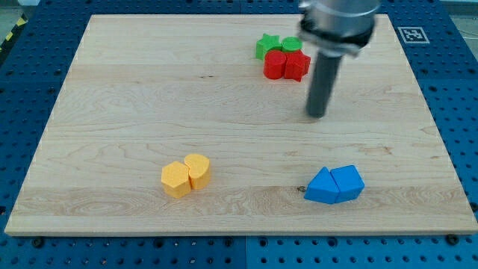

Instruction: Push the red star into the red circle

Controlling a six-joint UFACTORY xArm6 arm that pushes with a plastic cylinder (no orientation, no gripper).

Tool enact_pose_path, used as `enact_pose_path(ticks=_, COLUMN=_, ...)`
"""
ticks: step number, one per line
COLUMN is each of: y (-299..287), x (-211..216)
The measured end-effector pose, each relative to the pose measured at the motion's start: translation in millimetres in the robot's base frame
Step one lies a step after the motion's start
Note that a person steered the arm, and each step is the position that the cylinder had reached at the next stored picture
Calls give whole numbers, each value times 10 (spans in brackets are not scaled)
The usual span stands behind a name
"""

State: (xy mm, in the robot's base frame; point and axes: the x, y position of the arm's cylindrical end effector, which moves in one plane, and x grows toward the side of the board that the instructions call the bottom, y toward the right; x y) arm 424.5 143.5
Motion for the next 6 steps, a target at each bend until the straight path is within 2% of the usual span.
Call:
enact_pose_path(ticks=1, y=930, x=-227)
enact_pose_path(ticks=2, y=1245, x=-321)
enact_pose_path(ticks=3, y=1118, x=-529)
enact_pose_path(ticks=4, y=732, x=-668)
enact_pose_path(ticks=6, y=-332, x=-669)
